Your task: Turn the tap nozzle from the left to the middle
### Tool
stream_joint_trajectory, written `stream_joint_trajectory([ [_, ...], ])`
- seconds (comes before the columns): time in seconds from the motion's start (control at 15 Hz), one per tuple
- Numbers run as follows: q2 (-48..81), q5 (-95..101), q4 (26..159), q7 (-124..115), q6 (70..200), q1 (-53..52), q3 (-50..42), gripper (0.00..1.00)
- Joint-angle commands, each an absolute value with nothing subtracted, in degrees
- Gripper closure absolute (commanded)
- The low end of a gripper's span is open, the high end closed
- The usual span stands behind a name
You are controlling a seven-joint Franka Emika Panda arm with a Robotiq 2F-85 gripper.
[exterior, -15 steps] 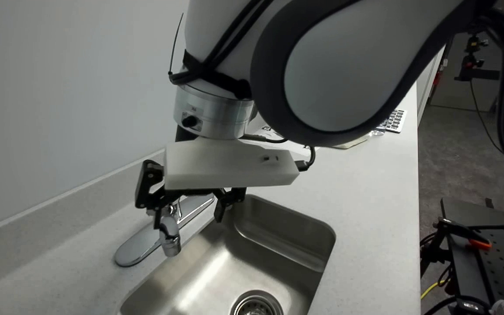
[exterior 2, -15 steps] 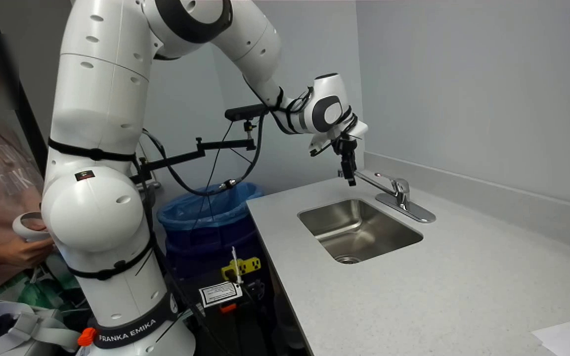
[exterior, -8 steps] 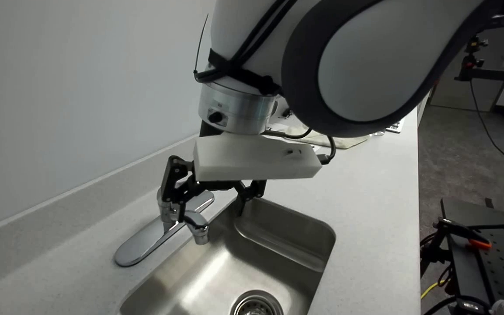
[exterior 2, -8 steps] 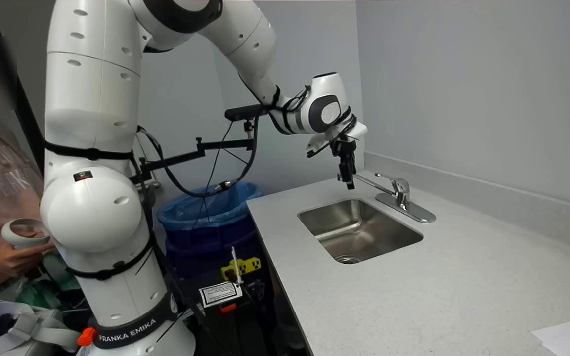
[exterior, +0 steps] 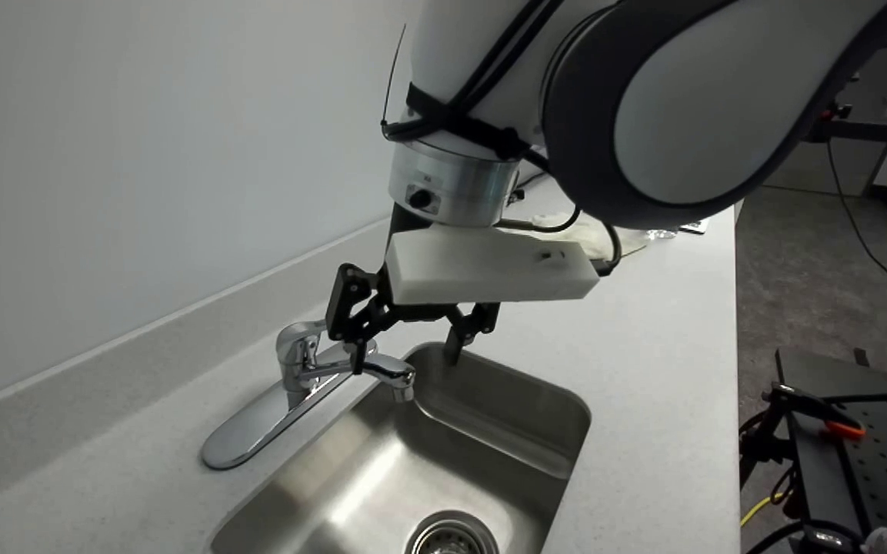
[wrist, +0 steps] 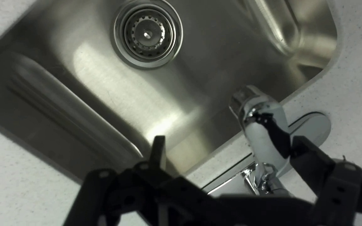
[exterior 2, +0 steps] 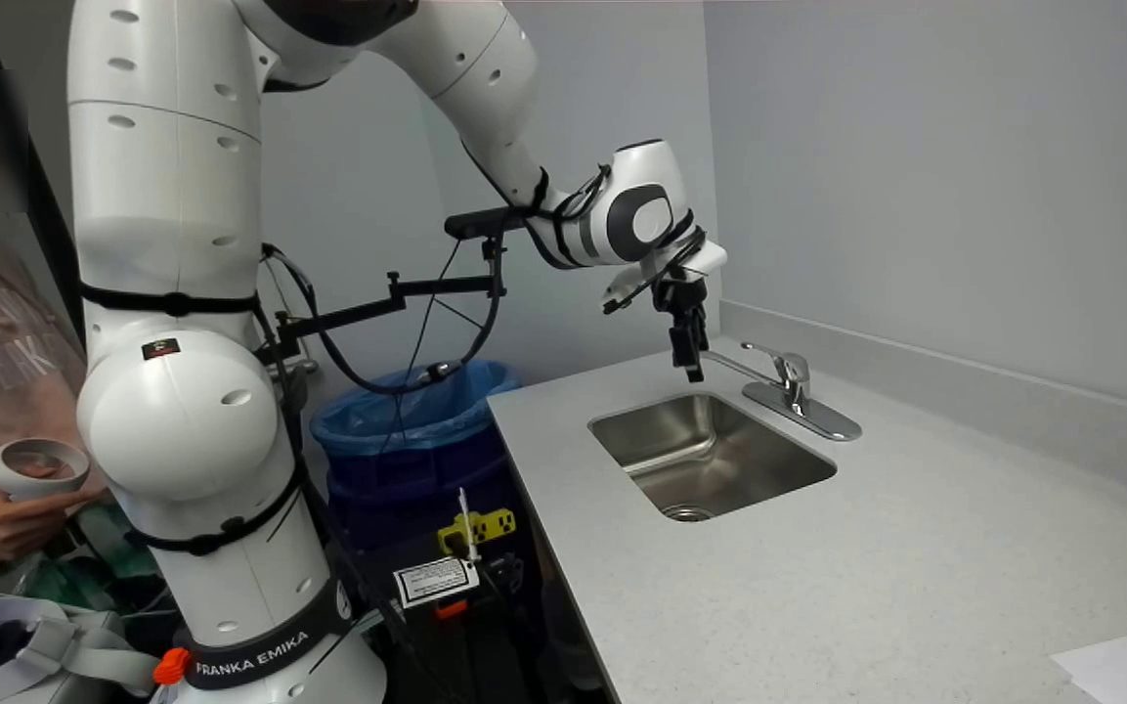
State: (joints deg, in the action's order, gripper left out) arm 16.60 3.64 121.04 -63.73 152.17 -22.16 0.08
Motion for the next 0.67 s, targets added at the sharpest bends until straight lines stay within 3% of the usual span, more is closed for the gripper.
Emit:
stream_joint_trajectory([
  [0.0,13.48,7.55,125.19,-66.78,150.32,-20.85,-0.74,0.0],
  [0.6,11.18,5.67,125.49,-64.24,150.95,-18.33,1.94,0.0],
])
